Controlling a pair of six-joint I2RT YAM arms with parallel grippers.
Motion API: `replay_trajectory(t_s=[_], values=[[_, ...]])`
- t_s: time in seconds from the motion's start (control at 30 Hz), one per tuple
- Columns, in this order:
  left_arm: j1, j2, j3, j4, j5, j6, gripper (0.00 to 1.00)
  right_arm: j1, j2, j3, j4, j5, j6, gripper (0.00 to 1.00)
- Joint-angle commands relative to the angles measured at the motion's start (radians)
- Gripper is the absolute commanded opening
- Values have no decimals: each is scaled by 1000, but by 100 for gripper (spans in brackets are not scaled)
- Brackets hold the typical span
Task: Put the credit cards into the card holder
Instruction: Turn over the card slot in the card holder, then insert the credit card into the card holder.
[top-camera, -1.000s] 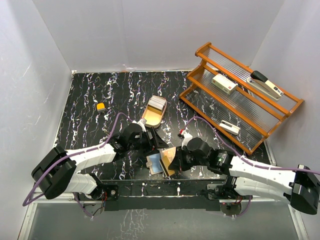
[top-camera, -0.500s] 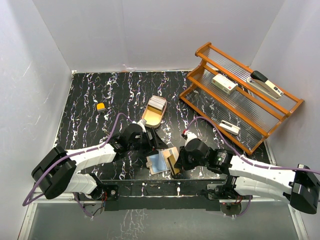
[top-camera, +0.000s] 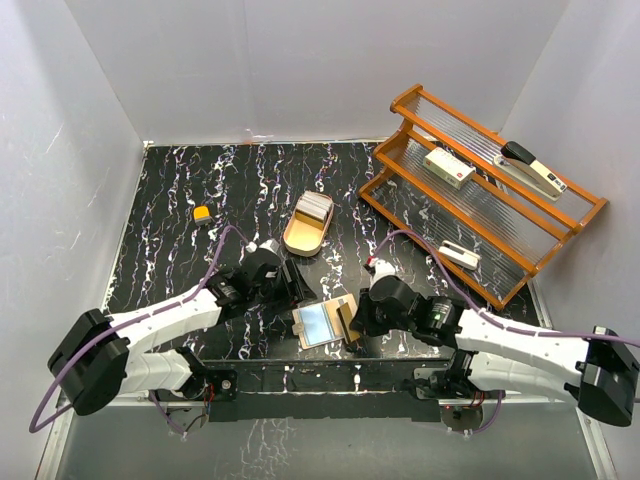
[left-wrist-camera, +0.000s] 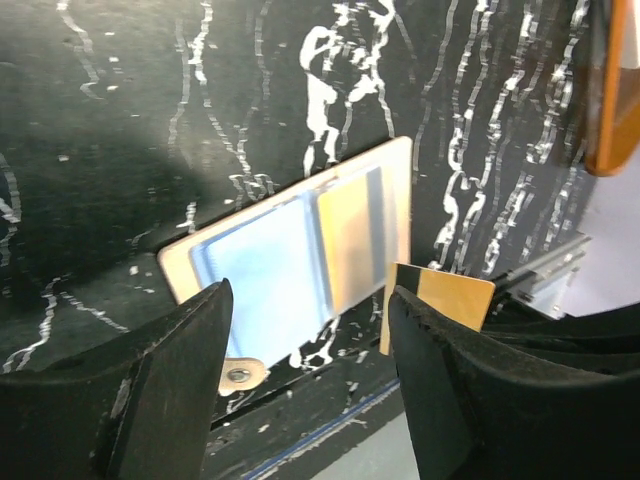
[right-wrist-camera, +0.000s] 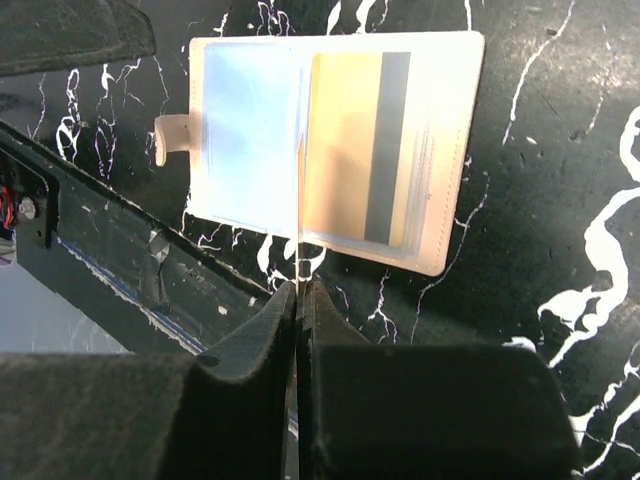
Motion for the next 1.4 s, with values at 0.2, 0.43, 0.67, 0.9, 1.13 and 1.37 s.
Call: replay_trajectory(t_s=[0.2, 0.43, 0.67, 0.9, 1.13, 1.37], values=[[-2, 11, 18, -172, -66, 64, 59, -18, 147, 81, 216, -42, -40, 0], [-2, 69, -13, -130, -34, 76, 57, -65, 207, 70, 284, -117, -75, 0], [-2, 92, -42, -110, -40, 68, 50, -123, 254, 35, 344, -164, -76, 0], [-3, 94, -69, -91, -45, 64, 35, -190, 277, -22, 420, -261, -89, 0], [-3, 94, -65, -104, -72, 67, 20, -229, 279, -84, 467, -310, -90, 0], [-1, 94, -60, -98, -79, 67, 9, -249, 288, -130, 522, -359, -73, 0]])
